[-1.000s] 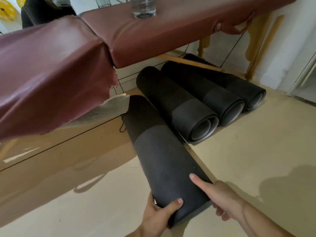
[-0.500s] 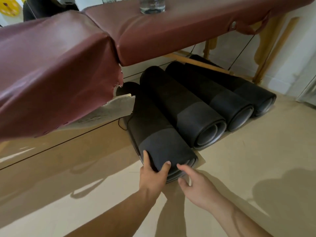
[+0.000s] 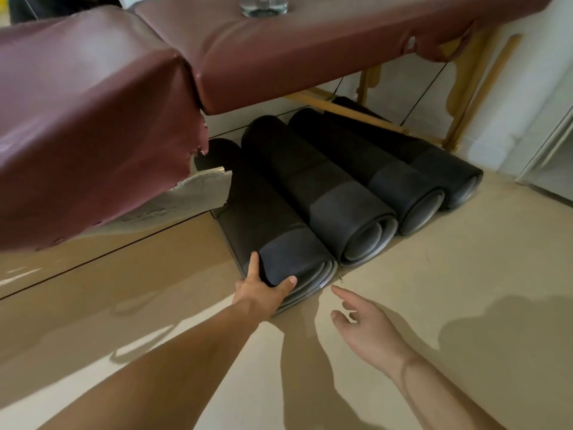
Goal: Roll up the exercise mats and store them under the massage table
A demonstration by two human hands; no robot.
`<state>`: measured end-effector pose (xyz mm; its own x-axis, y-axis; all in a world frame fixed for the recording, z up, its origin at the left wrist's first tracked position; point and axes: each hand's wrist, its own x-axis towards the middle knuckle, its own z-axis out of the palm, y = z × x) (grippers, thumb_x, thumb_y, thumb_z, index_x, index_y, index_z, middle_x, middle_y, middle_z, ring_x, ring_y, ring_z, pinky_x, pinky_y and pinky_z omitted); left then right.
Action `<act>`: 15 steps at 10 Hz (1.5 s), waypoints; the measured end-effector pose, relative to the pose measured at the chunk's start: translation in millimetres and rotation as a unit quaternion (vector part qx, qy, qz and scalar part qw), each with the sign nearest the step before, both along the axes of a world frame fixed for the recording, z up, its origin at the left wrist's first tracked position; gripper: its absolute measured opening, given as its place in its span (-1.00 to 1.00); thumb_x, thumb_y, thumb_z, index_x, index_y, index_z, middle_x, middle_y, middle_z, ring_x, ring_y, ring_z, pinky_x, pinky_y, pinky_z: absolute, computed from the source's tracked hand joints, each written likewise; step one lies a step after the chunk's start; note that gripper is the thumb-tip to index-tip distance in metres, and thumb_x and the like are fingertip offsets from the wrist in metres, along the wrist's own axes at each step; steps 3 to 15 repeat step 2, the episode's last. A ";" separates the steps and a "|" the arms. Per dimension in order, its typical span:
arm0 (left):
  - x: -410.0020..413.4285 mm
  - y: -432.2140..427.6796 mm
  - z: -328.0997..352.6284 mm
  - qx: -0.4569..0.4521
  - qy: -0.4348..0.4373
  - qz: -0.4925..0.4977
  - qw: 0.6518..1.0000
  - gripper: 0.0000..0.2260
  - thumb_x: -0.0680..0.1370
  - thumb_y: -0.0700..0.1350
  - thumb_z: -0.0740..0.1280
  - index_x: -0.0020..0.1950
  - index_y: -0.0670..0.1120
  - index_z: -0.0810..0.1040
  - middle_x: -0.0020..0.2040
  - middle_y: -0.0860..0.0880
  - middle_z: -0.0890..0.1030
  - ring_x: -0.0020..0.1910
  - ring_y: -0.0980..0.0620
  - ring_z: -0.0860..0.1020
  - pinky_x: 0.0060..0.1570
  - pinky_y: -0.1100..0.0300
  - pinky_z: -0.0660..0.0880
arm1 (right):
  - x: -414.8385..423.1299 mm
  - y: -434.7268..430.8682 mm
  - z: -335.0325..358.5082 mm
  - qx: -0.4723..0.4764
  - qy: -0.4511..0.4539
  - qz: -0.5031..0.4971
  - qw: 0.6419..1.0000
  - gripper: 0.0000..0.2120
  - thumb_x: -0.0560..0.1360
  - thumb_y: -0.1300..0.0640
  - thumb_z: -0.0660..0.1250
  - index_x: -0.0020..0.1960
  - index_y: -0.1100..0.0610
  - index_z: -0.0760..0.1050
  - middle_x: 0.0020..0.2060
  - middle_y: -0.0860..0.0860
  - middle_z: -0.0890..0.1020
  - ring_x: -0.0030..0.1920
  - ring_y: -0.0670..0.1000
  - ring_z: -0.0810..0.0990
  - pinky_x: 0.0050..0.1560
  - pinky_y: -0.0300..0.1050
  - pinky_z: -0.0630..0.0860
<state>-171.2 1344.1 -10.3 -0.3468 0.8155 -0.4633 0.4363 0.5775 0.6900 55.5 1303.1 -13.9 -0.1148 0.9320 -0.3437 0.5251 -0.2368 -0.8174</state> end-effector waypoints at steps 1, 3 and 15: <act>2.9 4.4 12.4 -0.020 0.008 0.013 1.000 -0.05 0.55 0.25 0.52 0.74 0.34 -0.05 0.67 -0.11 0.12 0.51 -0.32 0.41 -0.12 0.08 0.67 | 7.6 -1.6 16.3 -0.003 0.003 -0.012 1.000 -0.62 0.64 -0.03 0.36 0.44 -0.24 0.51 0.26 -0.09 0.60 0.19 -0.10 0.62 0.25 -0.17 0.51; 20.3 -4.4 22.3 0.049 0.067 0.002 0.997 -0.11 0.58 0.17 0.51 0.75 0.20 0.04 0.68 -0.11 0.16 0.59 -0.30 0.33 0.49 -0.16 0.49 | 20.5 -5.6 32.3 0.017 0.001 -0.038 0.999 -0.68 0.64 -0.01 0.37 0.39 -0.10 0.57 0.22 -0.07 0.64 0.10 -0.13 0.64 0.11 -0.26 0.48; 20.3 -4.4 22.3 0.049 0.067 0.002 0.997 -0.11 0.58 0.17 0.51 0.75 0.20 0.04 0.68 -0.11 0.16 0.59 -0.30 0.33 0.49 -0.16 0.49 | 20.5 -5.6 32.3 0.017 0.001 -0.038 0.999 -0.68 0.64 -0.01 0.37 0.39 -0.10 0.57 0.22 -0.07 0.64 0.10 -0.13 0.64 0.11 -0.26 0.48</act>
